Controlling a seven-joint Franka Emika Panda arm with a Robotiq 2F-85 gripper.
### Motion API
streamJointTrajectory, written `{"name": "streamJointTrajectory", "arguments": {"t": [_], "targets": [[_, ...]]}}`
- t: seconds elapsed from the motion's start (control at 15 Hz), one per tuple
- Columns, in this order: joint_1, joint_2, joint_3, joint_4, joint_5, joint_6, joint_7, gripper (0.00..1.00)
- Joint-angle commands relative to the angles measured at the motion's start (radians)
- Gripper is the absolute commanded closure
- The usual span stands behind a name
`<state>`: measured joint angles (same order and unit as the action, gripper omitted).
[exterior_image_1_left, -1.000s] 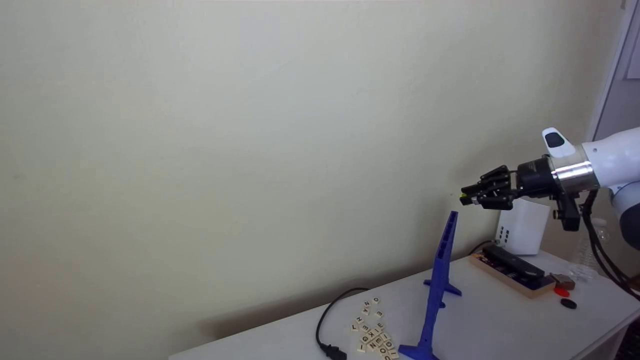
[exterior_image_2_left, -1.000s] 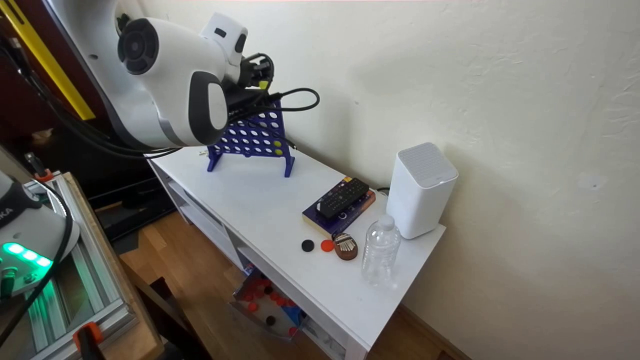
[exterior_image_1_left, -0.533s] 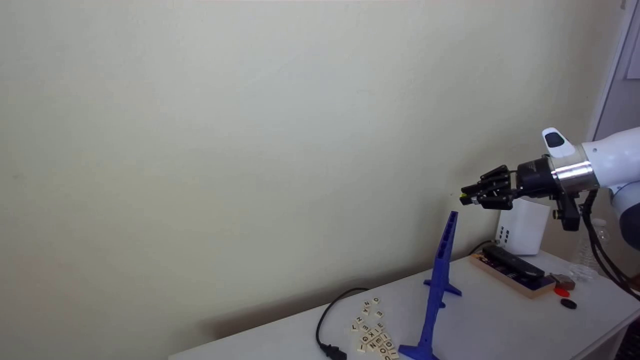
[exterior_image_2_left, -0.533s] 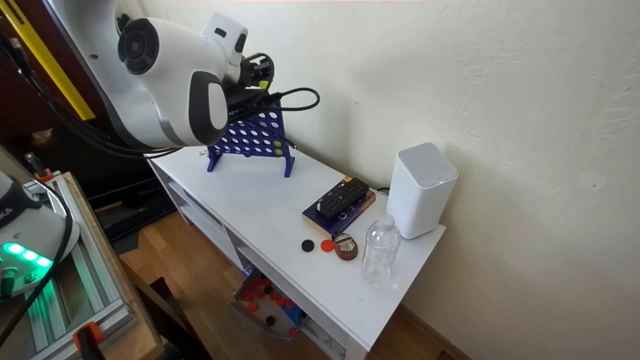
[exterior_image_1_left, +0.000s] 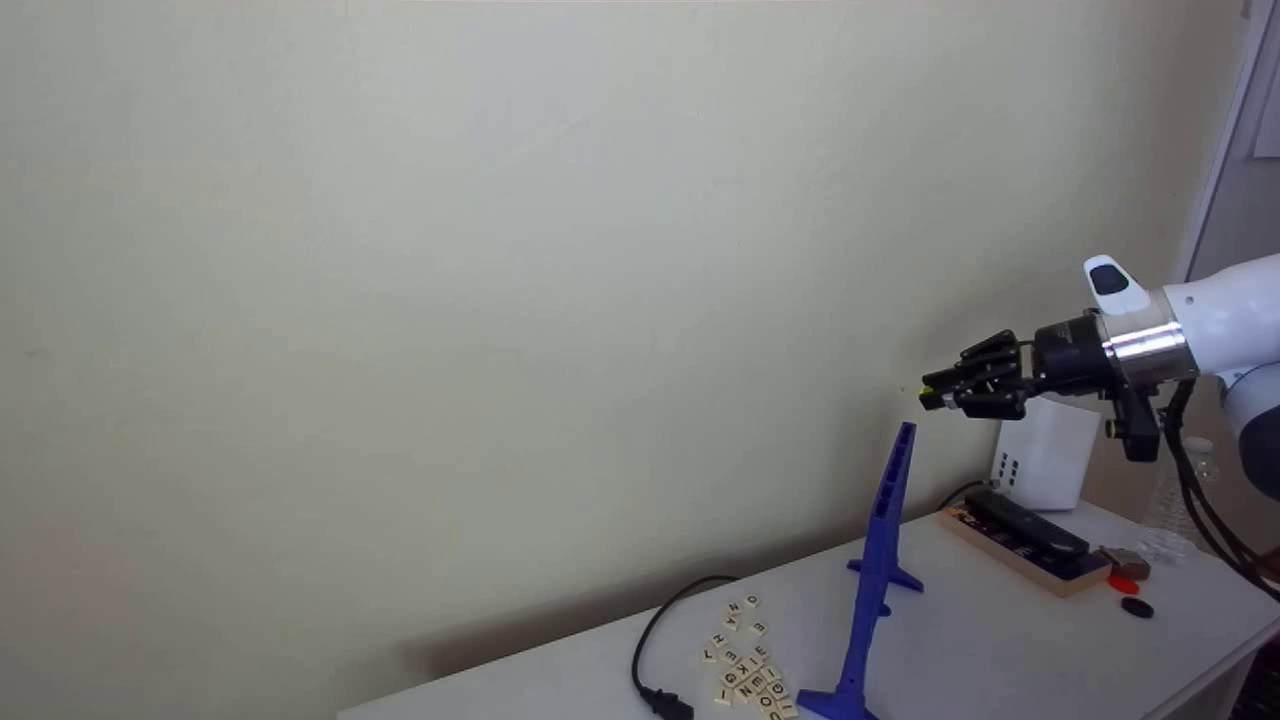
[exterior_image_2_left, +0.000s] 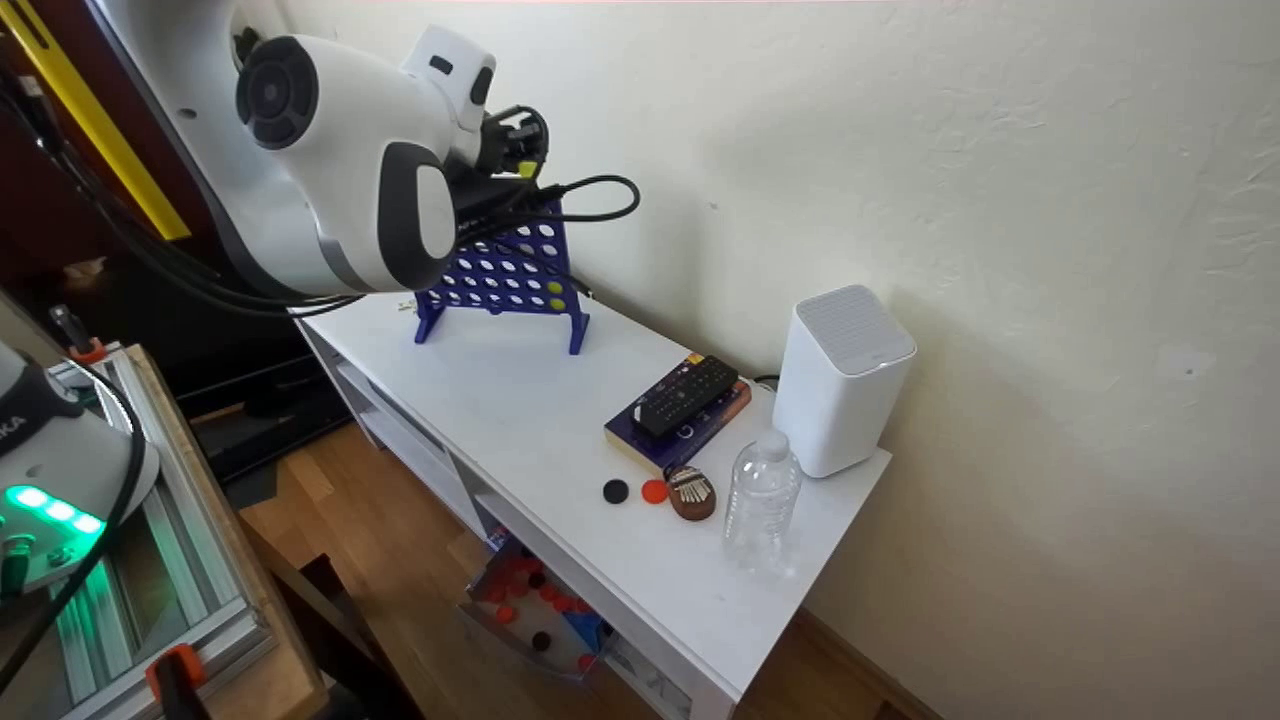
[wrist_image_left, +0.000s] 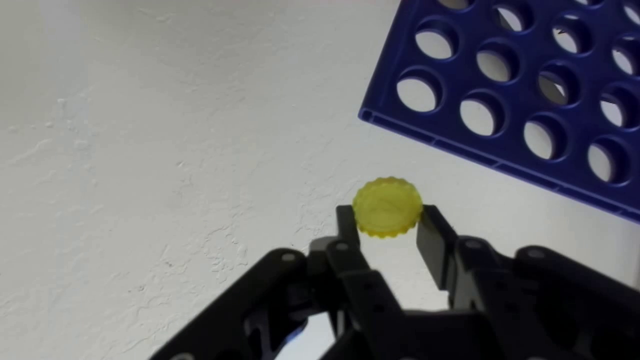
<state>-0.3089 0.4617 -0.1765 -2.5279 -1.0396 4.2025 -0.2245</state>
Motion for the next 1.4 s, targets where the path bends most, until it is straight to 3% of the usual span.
{"name": "streamJointTrajectory", "arguments": {"t": [0.0,0.13,0.2,0.8,0.87,1.33], "targets": [[0.006,-0.002,-0.005,-0.001,0.001,0.000,0.002,0.64],[0.006,-0.002,-0.005,-0.001,0.001,0.000,0.002,0.64],[0.006,-0.002,-0.005,-0.001,0.001,0.000,0.002,0.89],[0.013,0.015,0.013,0.041,0.056,-0.010,0.034,0.89],[0.010,-0.001,0.002,0.015,0.024,-0.002,0.018,0.64],[0.014,0.005,0.004,0.026,0.039,-0.004,0.023,0.64]]}}
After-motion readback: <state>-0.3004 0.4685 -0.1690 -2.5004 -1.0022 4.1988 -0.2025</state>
